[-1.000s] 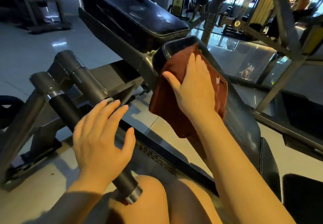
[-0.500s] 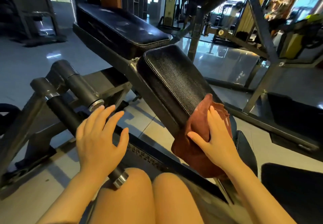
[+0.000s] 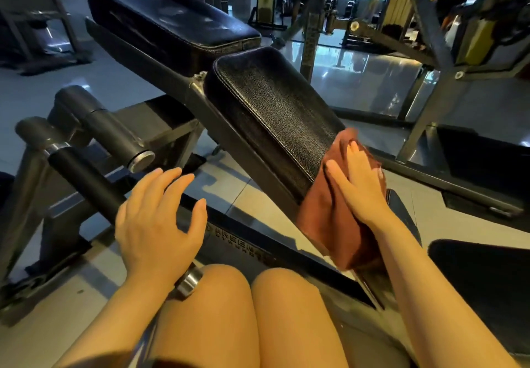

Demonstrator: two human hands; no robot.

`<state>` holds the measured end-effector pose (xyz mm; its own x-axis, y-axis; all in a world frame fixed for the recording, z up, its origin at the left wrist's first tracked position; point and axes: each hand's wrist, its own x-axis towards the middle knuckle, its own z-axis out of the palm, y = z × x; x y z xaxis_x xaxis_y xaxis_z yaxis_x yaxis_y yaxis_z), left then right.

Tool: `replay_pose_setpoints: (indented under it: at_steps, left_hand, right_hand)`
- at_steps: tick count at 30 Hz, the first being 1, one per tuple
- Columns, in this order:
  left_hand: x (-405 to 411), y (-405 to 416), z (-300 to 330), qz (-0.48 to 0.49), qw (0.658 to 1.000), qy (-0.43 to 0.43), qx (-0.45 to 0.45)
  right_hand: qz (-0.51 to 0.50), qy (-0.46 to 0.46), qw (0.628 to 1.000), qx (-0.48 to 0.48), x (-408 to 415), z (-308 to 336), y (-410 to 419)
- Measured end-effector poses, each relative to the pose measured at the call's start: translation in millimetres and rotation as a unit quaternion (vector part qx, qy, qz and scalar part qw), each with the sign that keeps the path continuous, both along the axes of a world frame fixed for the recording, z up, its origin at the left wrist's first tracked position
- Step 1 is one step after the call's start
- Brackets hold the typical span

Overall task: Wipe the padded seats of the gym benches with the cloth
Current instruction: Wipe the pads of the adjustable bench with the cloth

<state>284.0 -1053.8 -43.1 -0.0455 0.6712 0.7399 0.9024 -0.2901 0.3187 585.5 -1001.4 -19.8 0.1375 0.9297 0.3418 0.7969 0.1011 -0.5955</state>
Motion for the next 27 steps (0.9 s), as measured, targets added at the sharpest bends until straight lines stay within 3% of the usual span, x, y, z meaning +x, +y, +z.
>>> replay_pose_setpoints:
  at_steps: [2, 8, 12, 20, 27]
  left_hand:
    - [0, 0, -1, 0.001, 1.000, -0.002, -0.003]
    - [-4, -2, -2, -0.006, 1.000, 0.016, -0.001]
    - [-7, -1, -3, -0.007, 1.000, 0.025, -0.001]
    - [-7, 5, -2, -0.008, 1.000, 0.009, 0.008]
    - [-2, -3, 0, 0.004, 1.000, 0.022, -0.016]
  right_hand:
    - [0.015, 0.020, 1.000, 0.007, -14, -3, -20]
    - [0.041, -0.078, 0.996, 0.029, -47, -22, -70]
    - [0.060, -0.108, 0.992, 0.025, -23, -29, -69]
    - [0.101, -0.100, 0.988, -0.052, 11, -14, -22]
    - [0.107, -0.067, 0.991, 0.034, 12, -39, -53]
